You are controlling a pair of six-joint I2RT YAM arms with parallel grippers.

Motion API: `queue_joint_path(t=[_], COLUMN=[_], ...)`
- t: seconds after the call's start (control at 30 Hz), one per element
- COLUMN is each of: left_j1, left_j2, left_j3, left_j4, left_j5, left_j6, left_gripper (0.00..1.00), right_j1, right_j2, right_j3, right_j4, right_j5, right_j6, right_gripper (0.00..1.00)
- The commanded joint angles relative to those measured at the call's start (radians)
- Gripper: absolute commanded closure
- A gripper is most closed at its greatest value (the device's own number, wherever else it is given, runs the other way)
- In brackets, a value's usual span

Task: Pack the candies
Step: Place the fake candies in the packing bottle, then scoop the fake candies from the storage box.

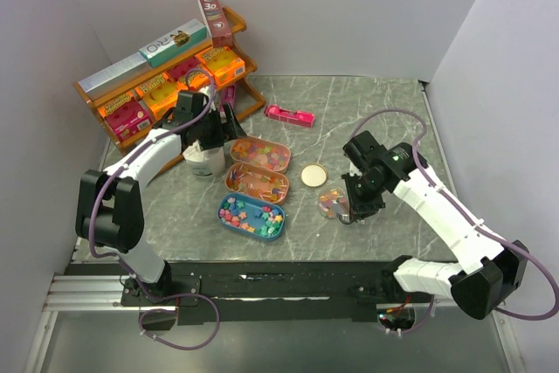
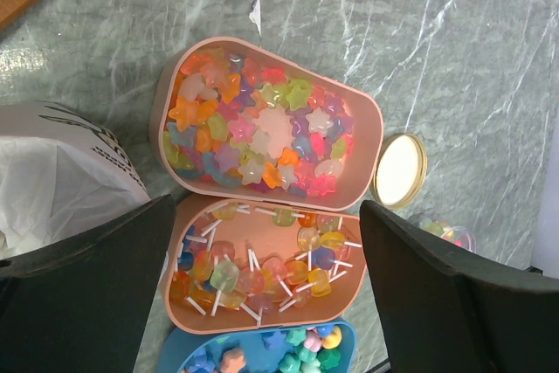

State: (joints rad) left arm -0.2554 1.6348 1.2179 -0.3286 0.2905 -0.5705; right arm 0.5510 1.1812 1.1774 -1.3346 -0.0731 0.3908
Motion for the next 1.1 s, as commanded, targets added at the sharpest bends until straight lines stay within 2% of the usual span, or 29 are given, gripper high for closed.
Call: queue_joint_path(t=[0.0,0.33,0.6,0.9,1.07], left_j1=[0.002,0.002,0.002,0.002,0.002], left_j2=[-0.038,-0.039,-0.044,-0.053,-0.059], left_j3=[-0.015,-0.006,0.015,0.031,0.035], left_j4=[0.011,0.008,-0.009,-0.024,-0.030], left_j5=[-0.002,-0.014,-0.024,-0.051,-0.063], left_j6=[-0.008,-0.008,-0.003,-0.002,-0.002], left_gripper=[0.07,0.07,0.06,0.05,0.05], right_j1=[-0.008,-0.028,-0.030,0.053,0.124], right_j2=[0.017,0.078,0.086,0.003,-0.023], right_j3=[0.085,0.085,0.256,0.347,0.248], right_j4=[-0.057,-0.097,-0.041,0.199,0.380], right_j5=[-0.022,-0.057,0.028,0.032,0.072], right_j6=[-0.024,-0.040,-0.118,-0.319,-0.449], right_gripper=[1.00,1.00,1.00,1.00,1.00])
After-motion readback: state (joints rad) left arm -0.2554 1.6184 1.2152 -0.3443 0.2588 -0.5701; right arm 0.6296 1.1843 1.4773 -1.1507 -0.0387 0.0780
